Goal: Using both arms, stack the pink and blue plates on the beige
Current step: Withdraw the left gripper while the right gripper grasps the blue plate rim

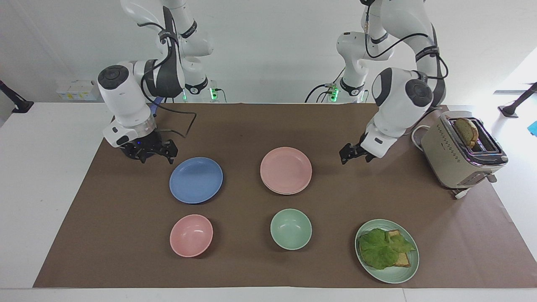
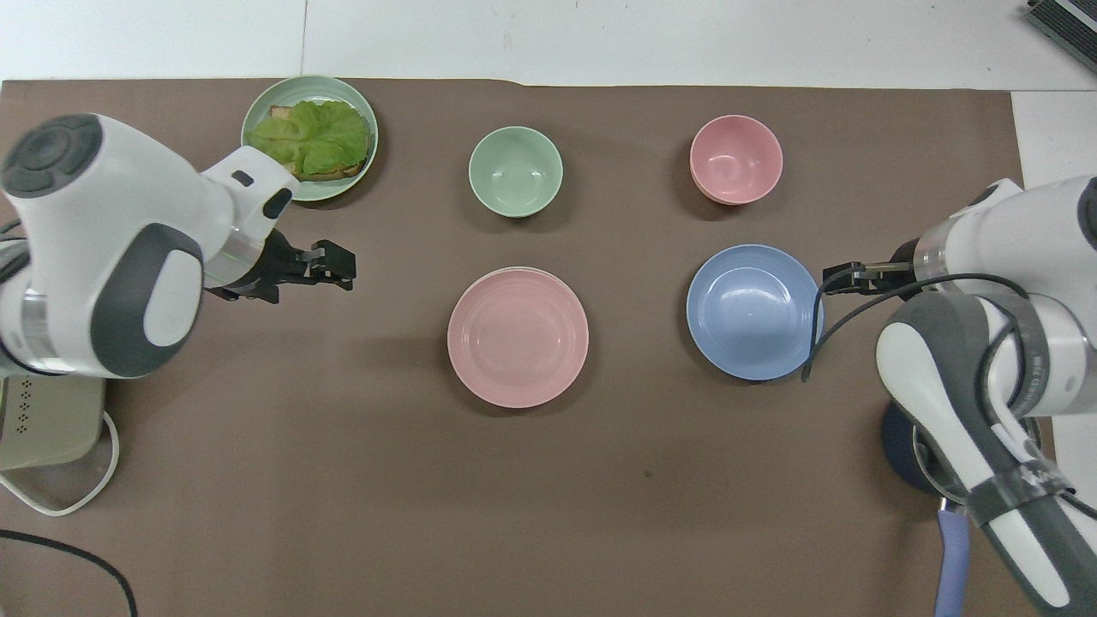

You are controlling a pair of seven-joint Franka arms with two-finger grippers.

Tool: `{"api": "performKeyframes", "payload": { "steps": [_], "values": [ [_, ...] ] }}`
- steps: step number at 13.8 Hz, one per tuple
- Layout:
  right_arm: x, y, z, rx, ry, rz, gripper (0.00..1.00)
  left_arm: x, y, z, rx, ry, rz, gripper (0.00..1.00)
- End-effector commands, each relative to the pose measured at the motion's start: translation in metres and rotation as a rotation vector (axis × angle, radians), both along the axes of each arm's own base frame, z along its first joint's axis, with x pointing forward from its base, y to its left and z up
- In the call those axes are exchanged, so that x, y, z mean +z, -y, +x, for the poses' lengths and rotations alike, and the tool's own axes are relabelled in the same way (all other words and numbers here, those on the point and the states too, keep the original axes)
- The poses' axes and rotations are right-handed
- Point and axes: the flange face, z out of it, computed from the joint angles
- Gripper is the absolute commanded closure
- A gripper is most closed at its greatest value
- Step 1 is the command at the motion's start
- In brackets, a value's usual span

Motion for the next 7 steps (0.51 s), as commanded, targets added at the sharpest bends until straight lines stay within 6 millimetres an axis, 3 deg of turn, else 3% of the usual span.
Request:
{"api": "performKeyframes", "payload": {
  "steps": [1, 3, 4, 7],
  "values": [
    [-0.025, -0.003, -0.001, 0.034, 0.009, 0.019, 0.0, 0.05, -0.055, -0.006, -0.047, 0.022, 0.029, 0.0],
    [-0.043, -0.003, -0.004, 0.033, 0.012, 0.02, 0.0, 0.099, -0.07, -0.007, -0.11, 0.052, 0.16, 0.0],
    [-0.053, -0.003, -0.007, 0.034, 0.025, 0.02, 0.0, 0.114, -0.074, -0.007, -0.148, 0.055, 0.165, 0.0],
    [-0.067, -0.002, -0.013, 0.037, 0.036, 0.019, 0.0, 0.129, -0.104, -0.008, -0.135, 0.056, 0.158, 0.0]
  ]
}}
